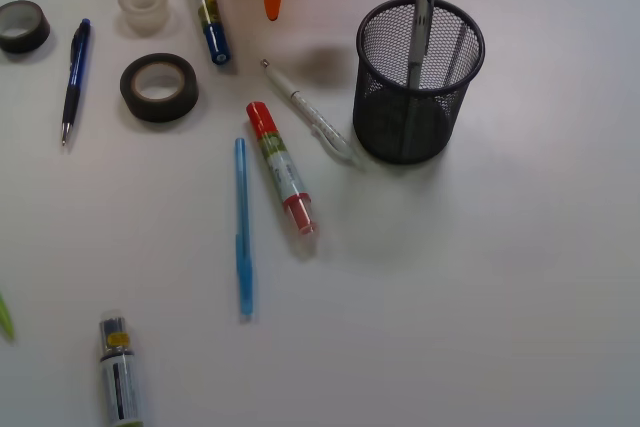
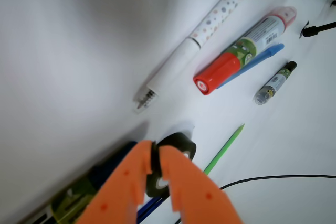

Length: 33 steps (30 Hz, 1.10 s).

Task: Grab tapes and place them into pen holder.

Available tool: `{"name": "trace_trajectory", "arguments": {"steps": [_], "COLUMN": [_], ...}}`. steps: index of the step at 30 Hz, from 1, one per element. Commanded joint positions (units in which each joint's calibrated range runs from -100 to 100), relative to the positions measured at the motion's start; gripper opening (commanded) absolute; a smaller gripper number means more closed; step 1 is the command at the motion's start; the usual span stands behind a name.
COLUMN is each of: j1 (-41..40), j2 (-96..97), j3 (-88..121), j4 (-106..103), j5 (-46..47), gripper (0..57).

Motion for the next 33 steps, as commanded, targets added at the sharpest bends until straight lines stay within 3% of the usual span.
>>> {"name": "trace_trajectory", "arguments": {"steps": [1,13,22,26,33], "j1": [-0.02,0.5,18.6,25.03,30.34], "j2": [-0.46,-0.46,4.3,28.52,76.8], "j3": [-1.32,-1.95,-27.95,-47.42,-81.12], "j4": [-3.19,-4.06,5.74,6.79,20.52], "j5": [-3.96,-4.15,-10.55,-11.53,-21.25], "gripper": [32.2,32.8,32.8,32.8,32.4]}}
